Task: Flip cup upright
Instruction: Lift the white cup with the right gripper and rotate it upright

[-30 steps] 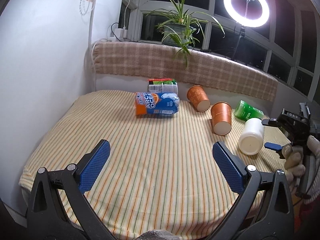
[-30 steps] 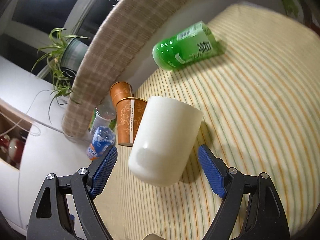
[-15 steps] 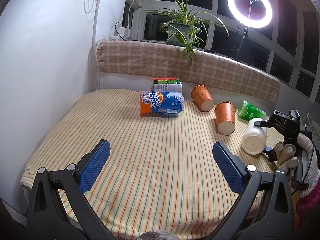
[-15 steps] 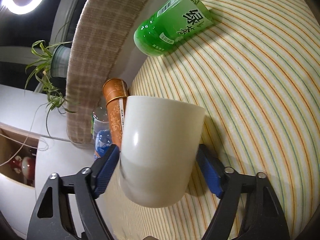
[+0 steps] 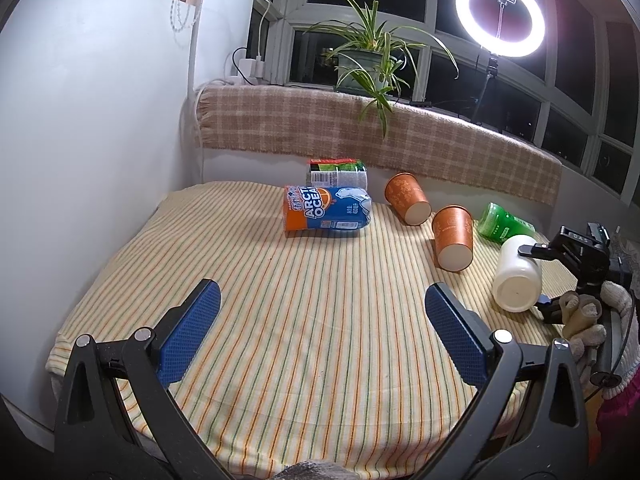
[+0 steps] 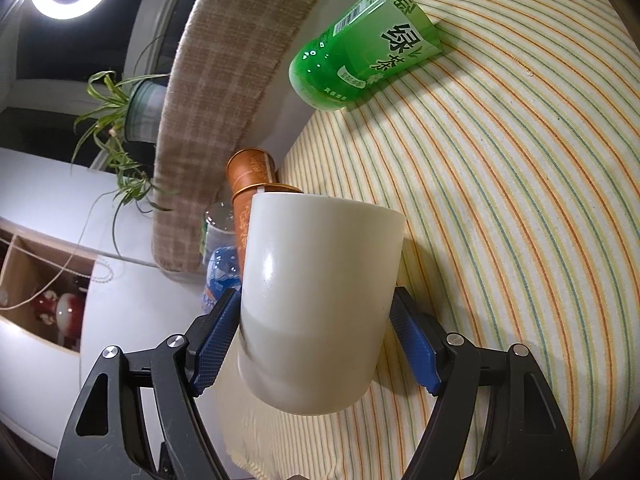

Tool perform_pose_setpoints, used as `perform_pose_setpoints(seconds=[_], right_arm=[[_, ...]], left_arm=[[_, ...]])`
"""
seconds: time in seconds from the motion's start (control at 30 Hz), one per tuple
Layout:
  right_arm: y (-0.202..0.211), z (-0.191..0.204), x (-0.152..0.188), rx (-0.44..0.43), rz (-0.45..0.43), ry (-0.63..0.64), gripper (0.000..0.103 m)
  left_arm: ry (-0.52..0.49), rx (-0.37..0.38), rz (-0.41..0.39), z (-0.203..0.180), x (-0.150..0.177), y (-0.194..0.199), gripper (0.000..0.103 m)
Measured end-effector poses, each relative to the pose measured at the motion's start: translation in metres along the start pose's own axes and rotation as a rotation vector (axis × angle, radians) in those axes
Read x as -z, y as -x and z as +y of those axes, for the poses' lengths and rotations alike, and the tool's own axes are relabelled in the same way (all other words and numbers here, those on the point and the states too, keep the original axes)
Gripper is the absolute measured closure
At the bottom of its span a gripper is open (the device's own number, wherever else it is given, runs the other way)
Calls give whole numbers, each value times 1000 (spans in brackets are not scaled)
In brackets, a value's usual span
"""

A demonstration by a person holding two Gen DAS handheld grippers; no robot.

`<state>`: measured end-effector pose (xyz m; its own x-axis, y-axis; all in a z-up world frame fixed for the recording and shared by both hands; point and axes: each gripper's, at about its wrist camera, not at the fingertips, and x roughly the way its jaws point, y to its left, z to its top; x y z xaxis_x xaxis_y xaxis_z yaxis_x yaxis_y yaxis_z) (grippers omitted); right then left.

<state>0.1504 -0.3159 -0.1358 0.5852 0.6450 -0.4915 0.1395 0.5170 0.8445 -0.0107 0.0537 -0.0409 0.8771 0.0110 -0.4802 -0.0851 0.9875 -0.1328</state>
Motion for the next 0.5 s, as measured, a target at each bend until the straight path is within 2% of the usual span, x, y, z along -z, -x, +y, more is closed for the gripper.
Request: perform_pose_setpoints(seconds=[0.23,0.5], right_arm=[[7,16,9,-27,35,57,28],[-14,58,38,-38,165,229,28]], left_arm=[[1,-2,1,0,-2,0,0],[5,-1,6,4,-4,1,0]])
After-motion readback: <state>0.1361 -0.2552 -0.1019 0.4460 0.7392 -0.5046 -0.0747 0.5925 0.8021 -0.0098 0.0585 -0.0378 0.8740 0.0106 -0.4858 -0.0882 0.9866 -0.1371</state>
